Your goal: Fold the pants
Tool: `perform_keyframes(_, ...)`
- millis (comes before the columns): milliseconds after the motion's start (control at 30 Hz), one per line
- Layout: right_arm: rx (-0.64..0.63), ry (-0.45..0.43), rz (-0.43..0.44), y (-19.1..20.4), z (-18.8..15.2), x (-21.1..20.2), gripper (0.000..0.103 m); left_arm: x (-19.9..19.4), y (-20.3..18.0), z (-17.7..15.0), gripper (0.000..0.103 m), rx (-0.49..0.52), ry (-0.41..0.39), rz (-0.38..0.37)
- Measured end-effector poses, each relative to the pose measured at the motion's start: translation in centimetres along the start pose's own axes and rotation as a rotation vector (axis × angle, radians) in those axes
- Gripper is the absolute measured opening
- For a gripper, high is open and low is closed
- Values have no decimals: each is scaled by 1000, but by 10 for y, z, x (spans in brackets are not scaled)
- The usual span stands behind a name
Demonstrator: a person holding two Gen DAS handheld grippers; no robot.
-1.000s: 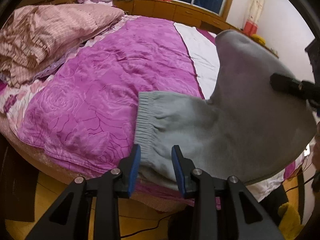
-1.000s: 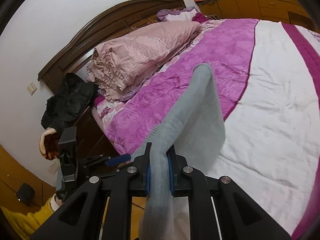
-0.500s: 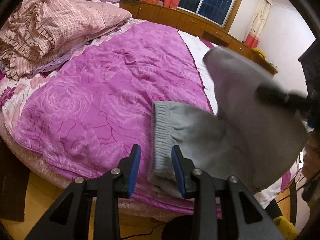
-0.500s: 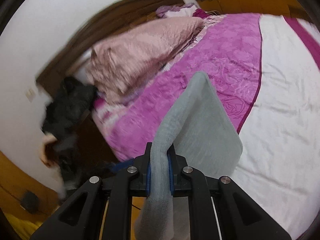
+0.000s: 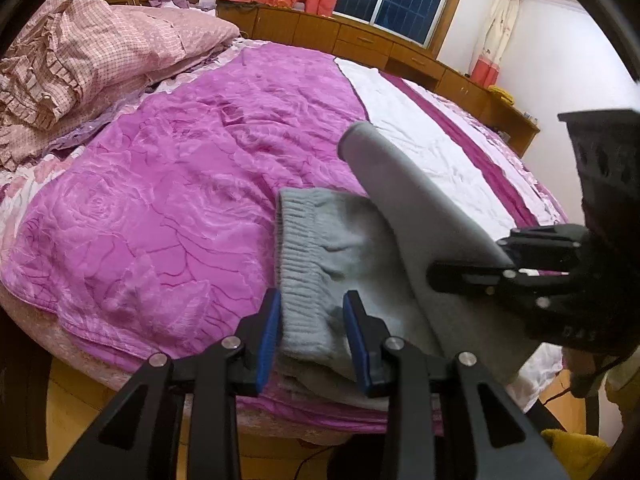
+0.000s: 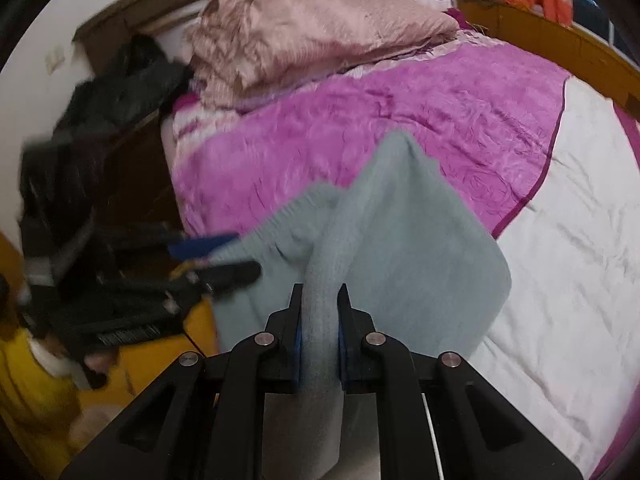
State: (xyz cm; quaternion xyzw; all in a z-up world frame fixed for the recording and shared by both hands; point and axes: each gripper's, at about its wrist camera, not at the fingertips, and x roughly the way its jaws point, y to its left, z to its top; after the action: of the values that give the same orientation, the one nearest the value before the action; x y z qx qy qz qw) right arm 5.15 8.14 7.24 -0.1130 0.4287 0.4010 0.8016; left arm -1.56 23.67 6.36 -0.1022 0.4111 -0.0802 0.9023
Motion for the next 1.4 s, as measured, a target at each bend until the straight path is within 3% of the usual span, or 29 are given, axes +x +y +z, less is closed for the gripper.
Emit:
perform_keyframes(267,-13,-36,6,0,21,-9,6,-7,6,7,33,-5,-22,-10)
perform_keyframes(433,-23,-65,59,29,54,-6,6,-32,20,17,33,-37,-91,2)
perform_keyframes(567,6,-32,35,45,65,9,6,-44,30,22,33,-52,-115,27)
perform_keyframes(733,133,44,55,43,50,37,12,-50,44,16,33,-73,-103,68)
perform_keyframes(833,224,9,116,38,42,26,20,-52,51,15,33,-90,-100,65)
perform_keyframes(900,243,-21,159,35,40,11,20,-54,51,17,33,-104,-101,9)
perform_keyframes(967,214,-52,130,33,38,-8,21,-58,46,21,33,-111,-103,-80)
perform_keyframes(1100,184,-98,47,20,26,-40,25,-56,28,31,34,-83,-92,-152)
perform_keyframes(1233,303,-86,-17,-16,3,-47,32,-36,14,34,39,-50,-29,-115)
perform_keyframes(1333,418,-66,10,-41,-16,-38,37,-17,10,34,53,-29,32,-70)
perform_keyframes(1400,466,-35,28,-50,-25,-28,37,-5,8,32,54,-1,68,-34)
